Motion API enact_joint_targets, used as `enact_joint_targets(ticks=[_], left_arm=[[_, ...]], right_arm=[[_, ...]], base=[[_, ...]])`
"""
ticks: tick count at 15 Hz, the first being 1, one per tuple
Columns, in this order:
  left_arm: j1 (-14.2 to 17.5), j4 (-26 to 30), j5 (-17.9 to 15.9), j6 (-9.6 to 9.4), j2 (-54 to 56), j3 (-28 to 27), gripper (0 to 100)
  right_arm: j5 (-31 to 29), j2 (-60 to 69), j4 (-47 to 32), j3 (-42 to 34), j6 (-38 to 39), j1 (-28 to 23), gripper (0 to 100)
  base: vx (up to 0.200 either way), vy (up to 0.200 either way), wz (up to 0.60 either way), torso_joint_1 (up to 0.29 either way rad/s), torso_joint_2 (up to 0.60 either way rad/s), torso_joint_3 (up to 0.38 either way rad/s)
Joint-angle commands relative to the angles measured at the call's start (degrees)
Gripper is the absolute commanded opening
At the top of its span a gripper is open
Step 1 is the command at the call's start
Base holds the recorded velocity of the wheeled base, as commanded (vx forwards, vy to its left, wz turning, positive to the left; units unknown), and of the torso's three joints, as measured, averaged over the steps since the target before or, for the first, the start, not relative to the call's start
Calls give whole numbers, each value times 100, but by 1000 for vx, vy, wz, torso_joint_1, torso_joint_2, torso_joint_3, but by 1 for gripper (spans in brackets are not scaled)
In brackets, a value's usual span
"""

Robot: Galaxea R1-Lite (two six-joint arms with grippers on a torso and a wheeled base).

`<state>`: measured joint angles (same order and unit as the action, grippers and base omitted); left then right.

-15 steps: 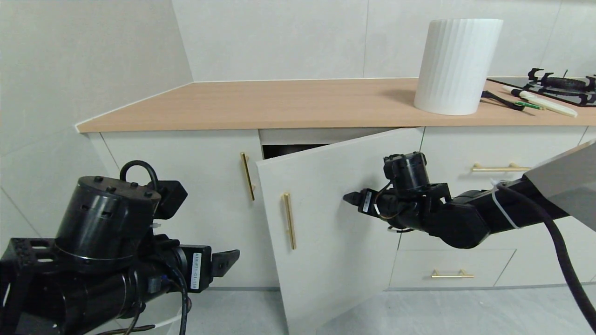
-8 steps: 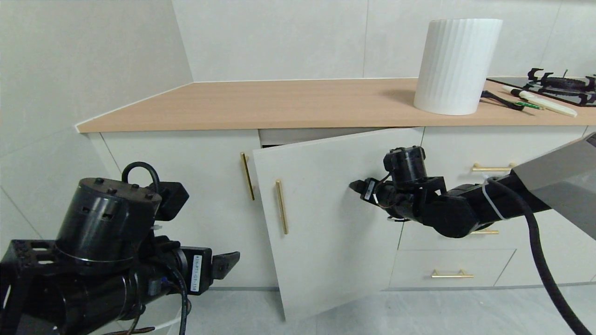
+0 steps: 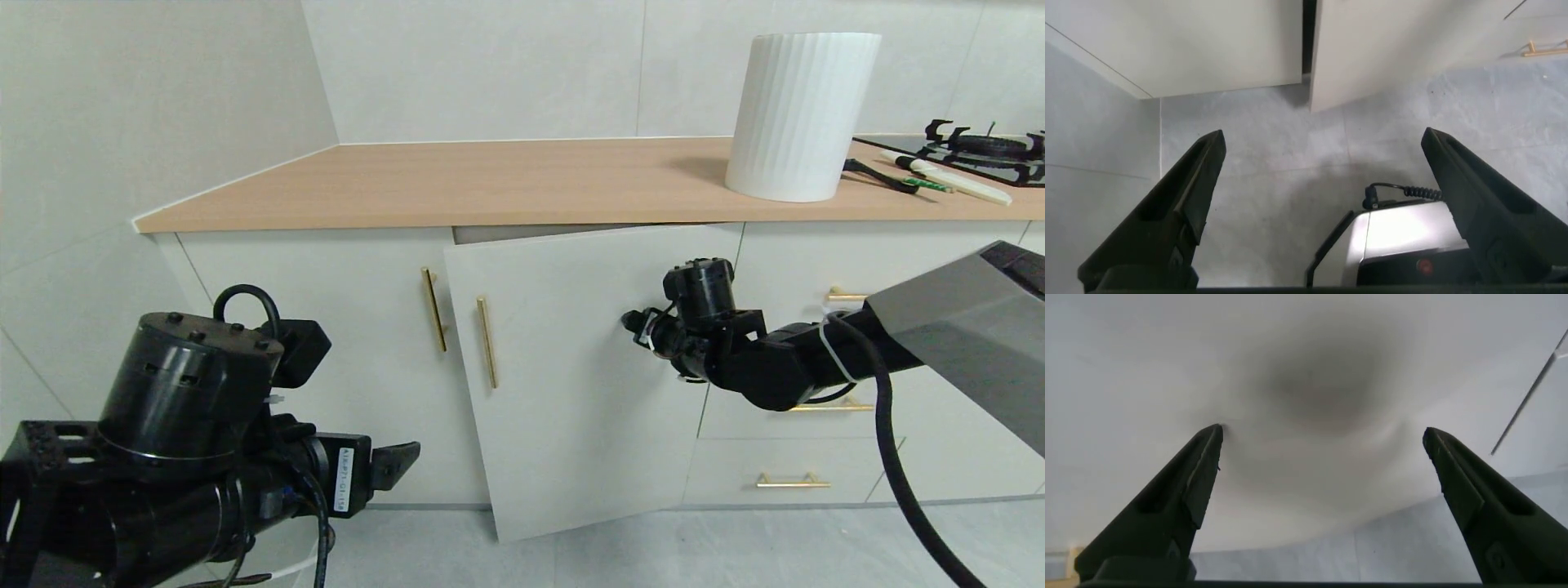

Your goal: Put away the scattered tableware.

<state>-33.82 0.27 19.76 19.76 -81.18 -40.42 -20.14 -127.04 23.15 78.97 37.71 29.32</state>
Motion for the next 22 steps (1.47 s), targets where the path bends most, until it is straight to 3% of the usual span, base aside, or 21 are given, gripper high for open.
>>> enact_joint_targets(ticks=[1, 8, 19, 21, 22], left_arm=[[-2, 0, 1, 10, -39, -1, 100], [-2, 0, 1, 10, -56, -1, 100], [-2, -9, 1, 10, -82, -1, 100], [-2, -9, 1, 10, -74, -1, 100], [-2, -9, 1, 10, -65, -1, 100]], right_arm=[[-34, -119, 5, 75, 0, -5, 100], [-658, -568, -3, 540, -35, -128, 100], [-693, -612, -21, 699, -26, -409, 100], [-605, -322, -56, 453, -9, -348, 100], [-289, 12, -65, 48, -9, -216, 100]], base=[[0, 0, 0, 0, 0, 0], [0, 0, 0, 0, 0, 0], [0, 0, 0, 0, 0, 0], [0, 0, 0, 0, 0, 0], [0, 0, 0, 0, 0, 0]])
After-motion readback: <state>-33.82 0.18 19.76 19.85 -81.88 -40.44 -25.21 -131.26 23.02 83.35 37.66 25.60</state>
